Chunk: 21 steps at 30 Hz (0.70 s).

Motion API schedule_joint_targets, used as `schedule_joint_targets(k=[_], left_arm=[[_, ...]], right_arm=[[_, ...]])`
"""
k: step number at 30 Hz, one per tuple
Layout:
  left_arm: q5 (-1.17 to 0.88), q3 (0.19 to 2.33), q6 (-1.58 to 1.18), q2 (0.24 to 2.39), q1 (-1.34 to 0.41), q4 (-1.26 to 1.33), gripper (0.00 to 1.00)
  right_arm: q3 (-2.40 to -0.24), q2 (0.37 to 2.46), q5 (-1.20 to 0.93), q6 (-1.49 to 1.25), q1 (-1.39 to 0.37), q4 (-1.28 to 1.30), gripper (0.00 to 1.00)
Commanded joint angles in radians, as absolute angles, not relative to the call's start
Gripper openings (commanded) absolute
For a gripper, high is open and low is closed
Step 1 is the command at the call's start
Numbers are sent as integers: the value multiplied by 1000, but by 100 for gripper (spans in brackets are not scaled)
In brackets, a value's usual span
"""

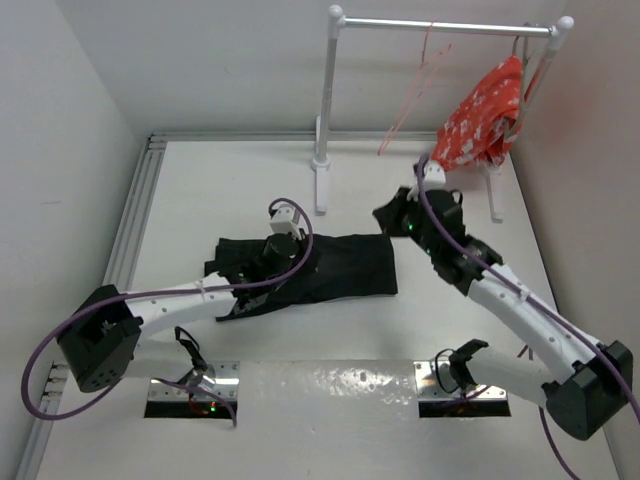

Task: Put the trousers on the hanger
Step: Fold the trousers at the center of the board, then pick up the hanger from the clothesline.

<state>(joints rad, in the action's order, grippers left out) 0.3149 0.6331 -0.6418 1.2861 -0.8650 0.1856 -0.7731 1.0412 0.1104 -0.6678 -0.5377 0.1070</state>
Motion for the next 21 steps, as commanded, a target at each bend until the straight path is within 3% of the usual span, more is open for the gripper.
schedule_joint_targets(k=[1, 4, 5, 6, 7, 10, 16, 21], left_arm=[[376, 649, -571, 1256, -871, 172, 0], [367, 611, -545, 1237, -870, 224, 0], [365, 606, -531, 1230, -871, 229, 0], [365, 601, -525, 1215, -871, 229, 0], [367, 600, -519, 1207, -871, 221, 0], [367, 586, -514, 1172, -871, 219, 0], [333, 583, -520, 1169, -871, 229, 0], [319, 584, -520, 1173, -870, 232, 0]], right_arm=[[-988, 1123, 316, -583, -513, 152, 0], [-1203, 1282, 371, -591, -453, 201, 1], [-1259, 1325, 386, -591, -443, 237, 6], [-1320, 1412, 414, -592, -434, 261, 14], [-1424, 1452, 416, -591, -414, 281, 32], [-1575, 1583, 375, -609, -365, 324, 51], [-1810, 1810, 166, -701, -256, 382, 51], [-1853, 1888, 118, -707, -230, 339, 34]])
